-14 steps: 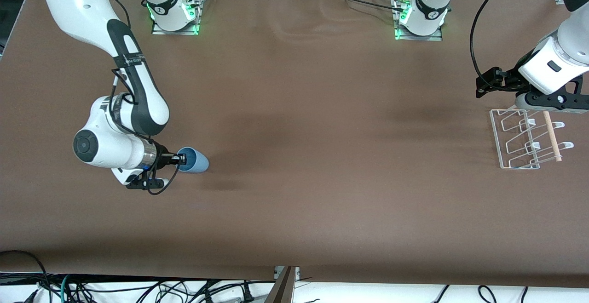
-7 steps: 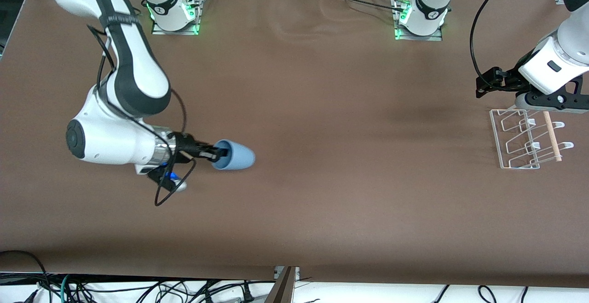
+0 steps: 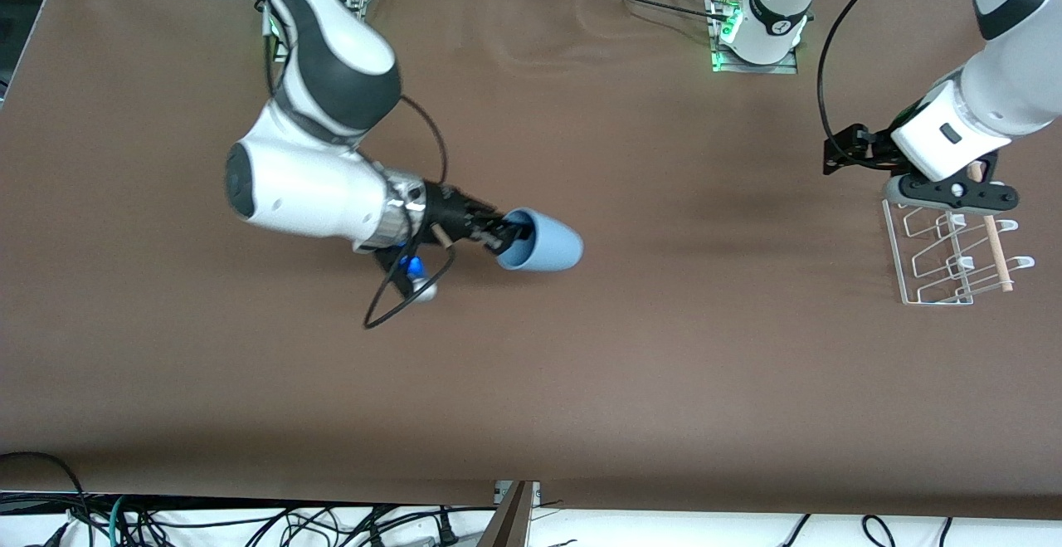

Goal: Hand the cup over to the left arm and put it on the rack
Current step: 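Lift the blue cup with the right gripper while the left gripper approaches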

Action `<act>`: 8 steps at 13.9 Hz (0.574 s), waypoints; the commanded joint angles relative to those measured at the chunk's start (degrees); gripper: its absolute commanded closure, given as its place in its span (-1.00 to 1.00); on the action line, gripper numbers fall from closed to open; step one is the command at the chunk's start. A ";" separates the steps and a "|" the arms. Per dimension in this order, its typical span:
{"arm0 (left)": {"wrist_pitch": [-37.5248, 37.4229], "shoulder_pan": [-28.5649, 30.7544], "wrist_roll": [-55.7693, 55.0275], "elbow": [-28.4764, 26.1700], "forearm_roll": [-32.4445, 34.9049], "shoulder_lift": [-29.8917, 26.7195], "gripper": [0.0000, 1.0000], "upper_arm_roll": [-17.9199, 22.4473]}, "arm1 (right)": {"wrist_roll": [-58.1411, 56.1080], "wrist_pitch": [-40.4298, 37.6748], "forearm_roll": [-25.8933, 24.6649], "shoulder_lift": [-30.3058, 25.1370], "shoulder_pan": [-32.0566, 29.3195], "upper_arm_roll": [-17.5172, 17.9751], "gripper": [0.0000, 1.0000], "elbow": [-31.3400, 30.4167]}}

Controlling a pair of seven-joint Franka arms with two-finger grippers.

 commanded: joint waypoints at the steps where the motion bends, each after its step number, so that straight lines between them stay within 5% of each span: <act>1: -1.15 -0.29 6.83 0.96 -3.74 1.53 -1.00 -1.22 | 4.47 0.54 0.94 0.78 1.35 0.82 1.00 2.44; 8: 1.13 -1.78 32.08 1.13 -21.23 3.03 -1.00 -2.97 | 8.09 2.12 3.31 0.87 3.02 1.87 1.00 5.00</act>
